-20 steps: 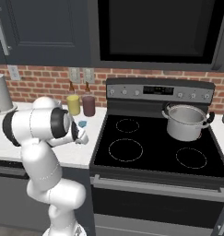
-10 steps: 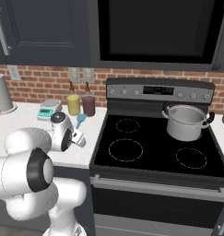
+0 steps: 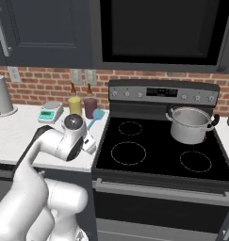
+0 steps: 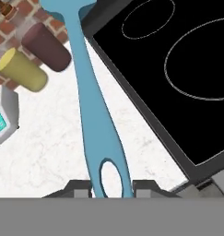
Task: Put the broccoli and tomato in the pot. Retrieve the spatula and lightly stir the vegetables in the pot.
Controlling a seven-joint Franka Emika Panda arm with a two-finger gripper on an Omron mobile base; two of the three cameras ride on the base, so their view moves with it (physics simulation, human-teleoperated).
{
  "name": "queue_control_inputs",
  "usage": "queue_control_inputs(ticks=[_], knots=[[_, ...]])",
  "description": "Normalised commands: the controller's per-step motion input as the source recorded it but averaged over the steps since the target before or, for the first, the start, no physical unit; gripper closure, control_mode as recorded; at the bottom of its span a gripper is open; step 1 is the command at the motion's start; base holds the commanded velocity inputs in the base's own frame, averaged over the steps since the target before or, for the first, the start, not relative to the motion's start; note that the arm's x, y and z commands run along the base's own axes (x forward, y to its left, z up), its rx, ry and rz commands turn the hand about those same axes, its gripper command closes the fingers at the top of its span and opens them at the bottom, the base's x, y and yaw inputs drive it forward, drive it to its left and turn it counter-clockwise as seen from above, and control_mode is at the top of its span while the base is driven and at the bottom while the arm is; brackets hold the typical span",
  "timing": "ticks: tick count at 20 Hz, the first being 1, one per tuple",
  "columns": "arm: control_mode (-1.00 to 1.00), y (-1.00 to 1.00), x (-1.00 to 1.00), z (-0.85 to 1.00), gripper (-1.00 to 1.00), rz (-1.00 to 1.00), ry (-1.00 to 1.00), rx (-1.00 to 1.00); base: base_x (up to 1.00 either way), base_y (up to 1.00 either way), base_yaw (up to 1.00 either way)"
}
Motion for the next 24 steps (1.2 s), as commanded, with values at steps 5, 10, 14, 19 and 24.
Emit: queue_control_inputs(ticks=[5, 10, 14, 19, 24], knots=[[-1.0, -0.54, -0.36, 0.88, 1.0, -0.09, 0.08, 0.12, 0.0, 0.0, 0.0], [-1.0, -0.11, -0.36, 0.93, 1.0, -0.04, 0.12, 0.07, 0.0, 0.0, 0.0], [1.0, 0.0, -0.24, 0.56, 1.0, -0.02, 0.1, 0.0, -0.06, 0.0, 0.0], [1.0, 0.0, 0.0, 0.0, 1.0, 0.0, 0.0, 0.0, -0.02, -0.49, -0.01], [1.0, 0.0, 0.0, 0.0, 1.0, 0.0, 0.0, 0.0, 0.01, -0.92, 0.01]])
